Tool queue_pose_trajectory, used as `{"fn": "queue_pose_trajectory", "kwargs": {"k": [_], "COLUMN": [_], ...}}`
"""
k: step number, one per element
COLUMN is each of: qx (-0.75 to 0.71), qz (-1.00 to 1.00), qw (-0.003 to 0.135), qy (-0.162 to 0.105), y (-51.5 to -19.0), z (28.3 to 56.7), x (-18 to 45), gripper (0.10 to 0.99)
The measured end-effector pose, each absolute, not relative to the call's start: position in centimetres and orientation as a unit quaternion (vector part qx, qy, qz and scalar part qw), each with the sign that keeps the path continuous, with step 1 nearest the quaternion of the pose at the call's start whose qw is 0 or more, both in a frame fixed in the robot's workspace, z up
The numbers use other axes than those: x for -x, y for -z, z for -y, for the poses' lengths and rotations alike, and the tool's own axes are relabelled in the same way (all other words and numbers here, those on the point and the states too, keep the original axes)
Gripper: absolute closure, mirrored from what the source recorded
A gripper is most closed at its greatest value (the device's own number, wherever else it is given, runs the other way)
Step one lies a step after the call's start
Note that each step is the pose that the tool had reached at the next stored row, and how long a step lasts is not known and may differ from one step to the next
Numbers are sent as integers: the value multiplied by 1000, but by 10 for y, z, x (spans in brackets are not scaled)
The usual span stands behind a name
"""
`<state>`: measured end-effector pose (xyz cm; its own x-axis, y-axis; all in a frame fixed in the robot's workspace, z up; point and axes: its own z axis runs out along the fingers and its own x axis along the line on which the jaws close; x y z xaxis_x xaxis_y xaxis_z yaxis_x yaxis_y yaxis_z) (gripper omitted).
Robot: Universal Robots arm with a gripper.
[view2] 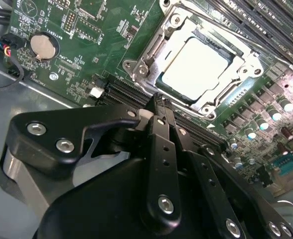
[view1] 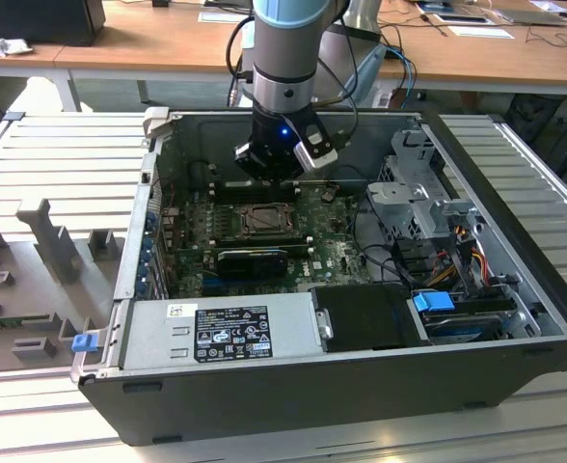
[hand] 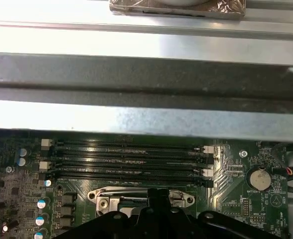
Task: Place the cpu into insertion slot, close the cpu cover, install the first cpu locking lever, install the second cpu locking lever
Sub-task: 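Install the second cpu locking lever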
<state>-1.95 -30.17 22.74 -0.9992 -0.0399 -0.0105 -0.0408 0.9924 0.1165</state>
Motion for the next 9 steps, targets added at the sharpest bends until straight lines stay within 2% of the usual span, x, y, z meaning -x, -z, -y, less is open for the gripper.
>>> {"fn": "queue_pose_trajectory", "kwargs": {"k": [9], "qx": [20], "qz": [-998], "qw": [4], "qy": [-58], "y": [-227], "z": [303], "x": [19], "gripper": [980]}}
